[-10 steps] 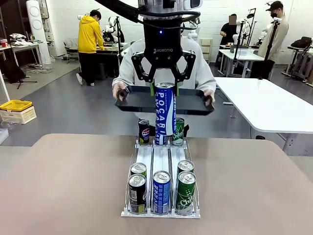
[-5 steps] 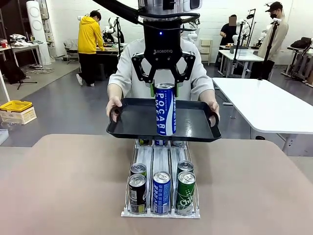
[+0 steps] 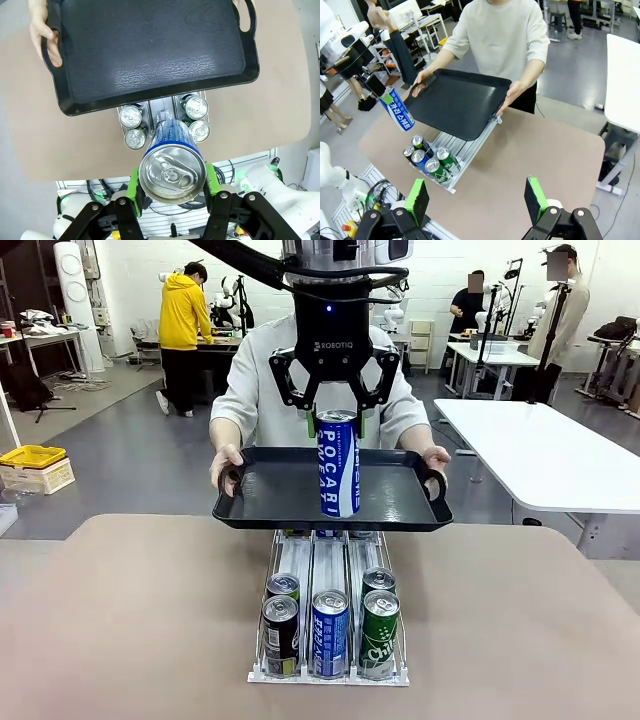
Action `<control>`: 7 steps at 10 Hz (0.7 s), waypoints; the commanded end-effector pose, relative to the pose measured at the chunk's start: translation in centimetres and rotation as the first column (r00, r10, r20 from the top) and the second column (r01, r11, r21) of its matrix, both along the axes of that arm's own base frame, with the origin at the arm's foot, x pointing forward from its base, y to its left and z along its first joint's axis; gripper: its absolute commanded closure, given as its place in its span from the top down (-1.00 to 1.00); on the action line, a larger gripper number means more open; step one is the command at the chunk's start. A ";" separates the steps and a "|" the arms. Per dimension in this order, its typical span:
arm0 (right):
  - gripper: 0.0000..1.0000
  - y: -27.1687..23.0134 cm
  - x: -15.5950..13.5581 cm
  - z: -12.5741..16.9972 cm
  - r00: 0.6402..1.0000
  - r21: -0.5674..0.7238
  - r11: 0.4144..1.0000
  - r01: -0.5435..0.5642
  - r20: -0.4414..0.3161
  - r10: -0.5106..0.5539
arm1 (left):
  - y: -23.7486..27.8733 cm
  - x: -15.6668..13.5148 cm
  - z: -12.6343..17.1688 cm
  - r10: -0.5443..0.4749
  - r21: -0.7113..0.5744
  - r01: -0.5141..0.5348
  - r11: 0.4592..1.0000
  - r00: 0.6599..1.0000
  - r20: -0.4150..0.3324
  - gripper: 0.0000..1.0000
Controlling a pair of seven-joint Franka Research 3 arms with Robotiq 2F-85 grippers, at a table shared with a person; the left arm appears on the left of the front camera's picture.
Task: Retrieve and hand over the desired beverage to the person.
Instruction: Place the picked can on the Handle tray extended by the person.
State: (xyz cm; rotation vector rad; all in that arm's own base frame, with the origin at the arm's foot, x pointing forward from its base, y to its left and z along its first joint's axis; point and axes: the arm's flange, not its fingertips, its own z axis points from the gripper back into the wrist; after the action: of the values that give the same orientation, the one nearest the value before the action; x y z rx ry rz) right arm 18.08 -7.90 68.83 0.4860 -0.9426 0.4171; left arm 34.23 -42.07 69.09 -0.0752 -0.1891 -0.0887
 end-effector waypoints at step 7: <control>1.00 0.2 0.1 -0.1 1.000 0.005 1.000 -0.015 -0.001 0.015 | 0.0 0.0 0.0 0.000 0.000 0.000 1.000 1.000 0.000 0.15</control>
State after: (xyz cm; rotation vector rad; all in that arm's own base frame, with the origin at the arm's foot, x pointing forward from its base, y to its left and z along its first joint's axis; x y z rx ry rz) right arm 18.08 -7.90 68.83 0.4860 -0.9426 0.4171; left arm 34.29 -42.10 69.00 -0.0745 -0.1873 -0.0889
